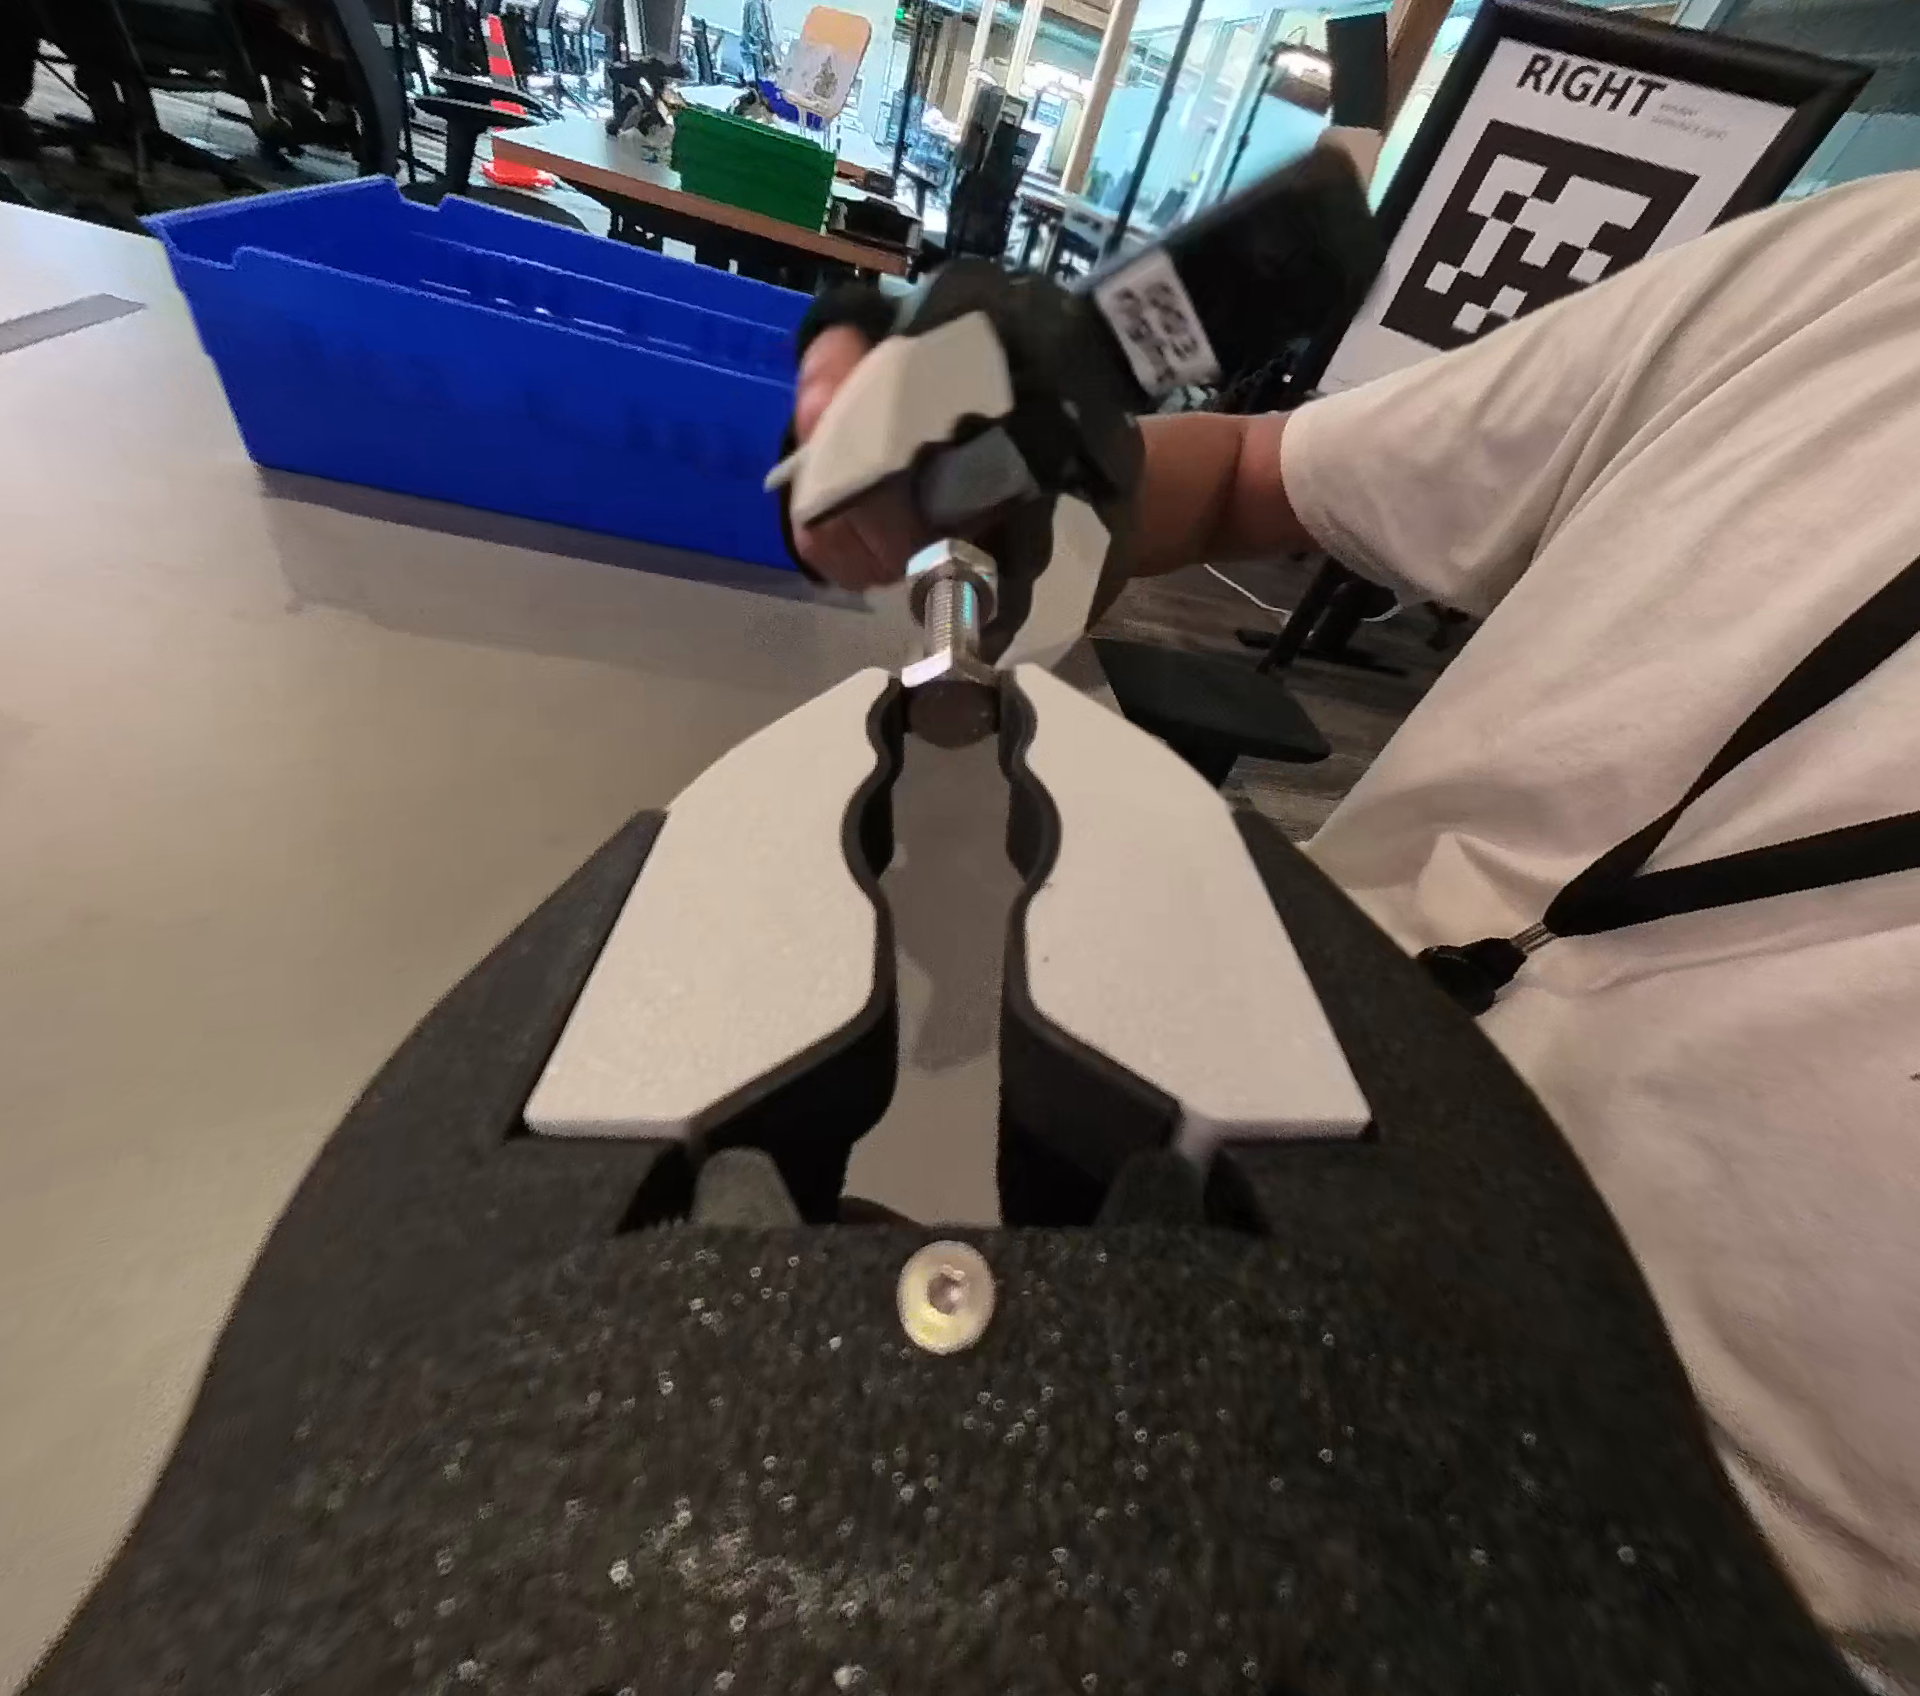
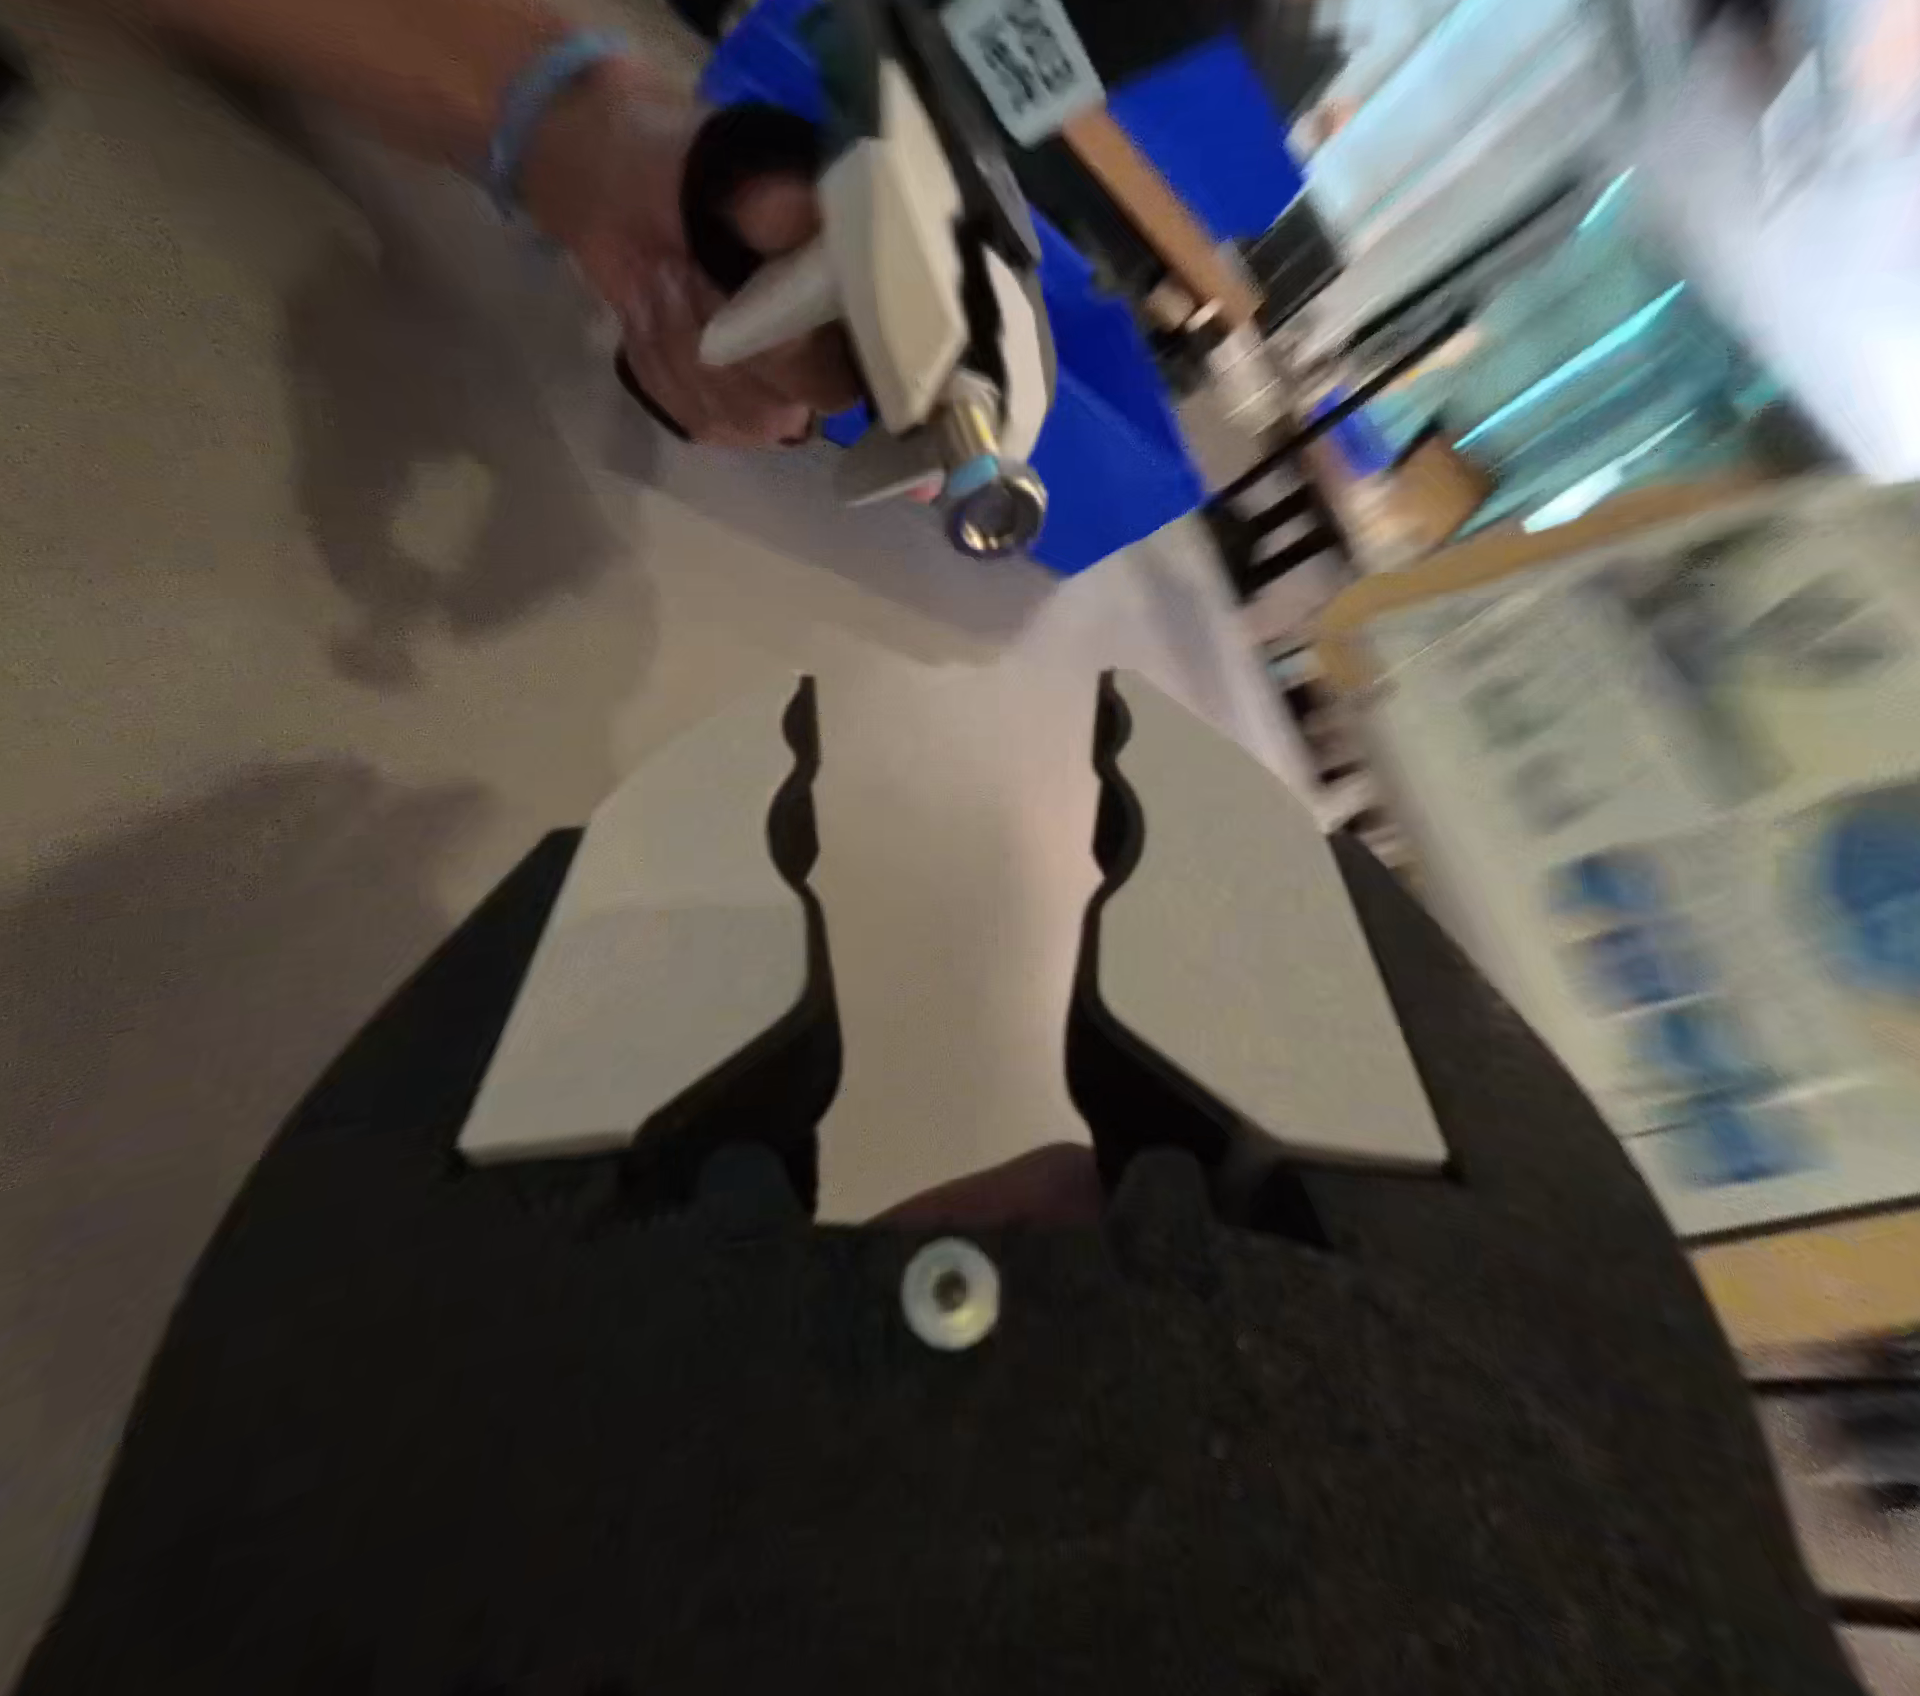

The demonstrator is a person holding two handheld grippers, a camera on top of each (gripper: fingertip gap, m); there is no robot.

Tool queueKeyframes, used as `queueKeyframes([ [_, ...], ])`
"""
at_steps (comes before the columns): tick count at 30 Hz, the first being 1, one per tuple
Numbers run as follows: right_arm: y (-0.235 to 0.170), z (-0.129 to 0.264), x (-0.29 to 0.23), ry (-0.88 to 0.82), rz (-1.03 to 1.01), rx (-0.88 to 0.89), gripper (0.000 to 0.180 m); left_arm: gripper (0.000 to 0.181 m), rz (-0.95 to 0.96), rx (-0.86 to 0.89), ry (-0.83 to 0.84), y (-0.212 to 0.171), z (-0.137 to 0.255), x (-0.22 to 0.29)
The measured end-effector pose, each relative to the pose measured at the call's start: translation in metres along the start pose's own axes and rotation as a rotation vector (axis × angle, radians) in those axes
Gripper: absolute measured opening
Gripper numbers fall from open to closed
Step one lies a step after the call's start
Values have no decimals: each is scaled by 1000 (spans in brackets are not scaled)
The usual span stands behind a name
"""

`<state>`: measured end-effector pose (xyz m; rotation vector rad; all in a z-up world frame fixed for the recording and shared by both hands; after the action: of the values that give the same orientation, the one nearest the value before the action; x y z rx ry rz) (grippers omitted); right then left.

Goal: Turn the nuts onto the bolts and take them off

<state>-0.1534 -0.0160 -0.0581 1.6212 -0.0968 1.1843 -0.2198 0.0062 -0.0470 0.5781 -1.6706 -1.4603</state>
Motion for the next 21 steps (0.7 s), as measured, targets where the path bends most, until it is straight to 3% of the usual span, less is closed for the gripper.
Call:
queueKeyframes([
  [2,6,1,0,-96,342,42,47,17,18,-3,-11,-2,-1,0],
  [4,12,-1,2,-149,520,69,43,17,30,-13,-20,-5,-3,0],
  [7,14,-8,-1,-148,686,75,41,17,37,-30,-26,-8,-6,0],
  [9,16,-9,-3,-142,758,94,18,17,39,-37,-22,-10,-7,-1],
  [10,17,-10,-4,-129,753,99,18,17,38,-42,-29,-11,-7,0],
  [12,19,-11,-2,-60,550,75,17,17,24,-34,-28,-8,-5,1],
  [21,10,-15,-1,417,-924,-101,17,17,-84,-96,104,-8,-4,-6],
])
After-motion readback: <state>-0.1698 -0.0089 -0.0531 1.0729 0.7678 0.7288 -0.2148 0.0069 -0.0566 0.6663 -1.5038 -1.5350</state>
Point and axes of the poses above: each gripper's, where its closed fingertips meet, z back along the fingers, y out of its top, x = y × z across the jaws, the point moved 2 cm from there along z, back along the fingers, and after that the axes turned 11 degrees about -y, right-handed, at the moved point
